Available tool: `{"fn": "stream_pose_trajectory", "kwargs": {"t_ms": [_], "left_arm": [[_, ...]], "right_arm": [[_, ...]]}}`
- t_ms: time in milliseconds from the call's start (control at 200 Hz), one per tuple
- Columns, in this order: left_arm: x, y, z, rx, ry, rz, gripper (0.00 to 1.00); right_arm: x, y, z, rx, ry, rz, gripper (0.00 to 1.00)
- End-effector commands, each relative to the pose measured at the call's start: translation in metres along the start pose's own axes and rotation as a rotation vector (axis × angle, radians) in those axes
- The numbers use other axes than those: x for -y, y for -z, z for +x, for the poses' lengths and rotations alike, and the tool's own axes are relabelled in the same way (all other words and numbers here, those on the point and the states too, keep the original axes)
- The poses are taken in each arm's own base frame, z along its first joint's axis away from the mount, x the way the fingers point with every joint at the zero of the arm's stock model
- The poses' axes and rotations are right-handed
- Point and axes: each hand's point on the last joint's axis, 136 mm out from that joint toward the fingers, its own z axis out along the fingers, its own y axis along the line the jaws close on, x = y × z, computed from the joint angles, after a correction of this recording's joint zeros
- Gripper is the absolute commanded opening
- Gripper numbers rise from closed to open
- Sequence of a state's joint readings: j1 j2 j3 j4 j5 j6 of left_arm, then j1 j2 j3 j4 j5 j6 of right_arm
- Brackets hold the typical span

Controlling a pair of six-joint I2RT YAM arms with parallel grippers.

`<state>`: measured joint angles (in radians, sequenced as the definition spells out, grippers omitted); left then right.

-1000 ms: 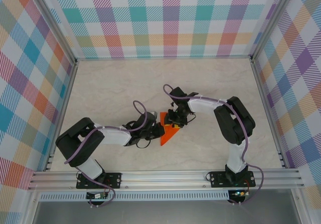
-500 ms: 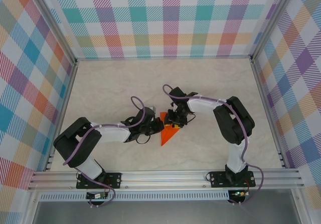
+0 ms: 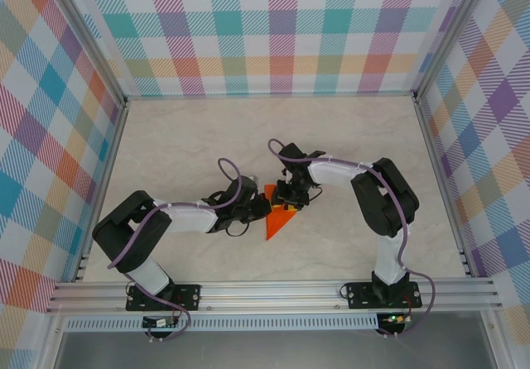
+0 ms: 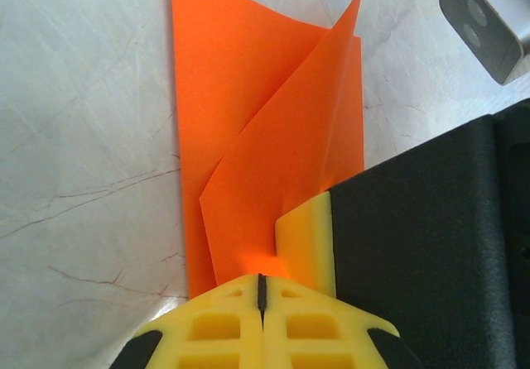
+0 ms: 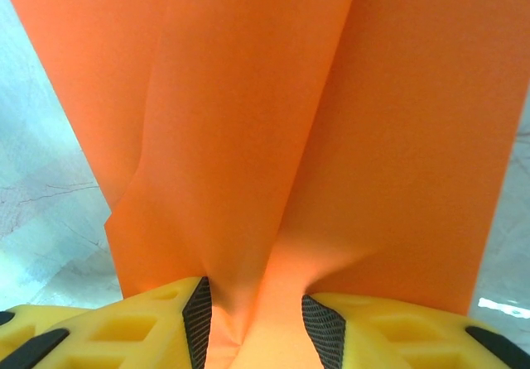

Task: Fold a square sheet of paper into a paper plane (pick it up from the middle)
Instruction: Fourth fold the wing at the center of the table.

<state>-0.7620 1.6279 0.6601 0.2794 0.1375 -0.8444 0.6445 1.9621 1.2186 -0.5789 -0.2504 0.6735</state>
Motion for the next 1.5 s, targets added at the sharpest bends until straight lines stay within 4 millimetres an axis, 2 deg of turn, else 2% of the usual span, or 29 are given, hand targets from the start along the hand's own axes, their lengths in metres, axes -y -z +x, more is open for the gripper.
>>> {"fn": "stream_pose_trajectory", "kwargs": {"t_ms": [0,495,810,1210,1495], "left_arm": [[-0.015,-0.007,-0.001,-0.008,-0.007,-0.065,0.0],[-0.022,-0.01,0.002,-0.017,-0.004,-0.094,0.0],[-0.026,-0.005,0.001,-0.003,0.005,-0.11,0.0],[-0.007,0.005,-0.006,0.01,-0.011,-0.056,0.0],[-0.016,0.002,-0.004,0.005,-0.007,-0.089,0.0]], "right_arm": [[0.09,-0.054,0.022,-0.074,-0.054,0.319,0.44],[0.082,-0.055,0.022,-0.072,-0.056,0.279,0.41],[0.094,-0.061,0.024,-0.085,-0.053,0.332,0.4],[0.098,-0.065,0.024,-0.094,-0.051,0.359,0.42],[0.099,-0.069,0.024,-0.104,-0.048,0.375,0.44]]}}
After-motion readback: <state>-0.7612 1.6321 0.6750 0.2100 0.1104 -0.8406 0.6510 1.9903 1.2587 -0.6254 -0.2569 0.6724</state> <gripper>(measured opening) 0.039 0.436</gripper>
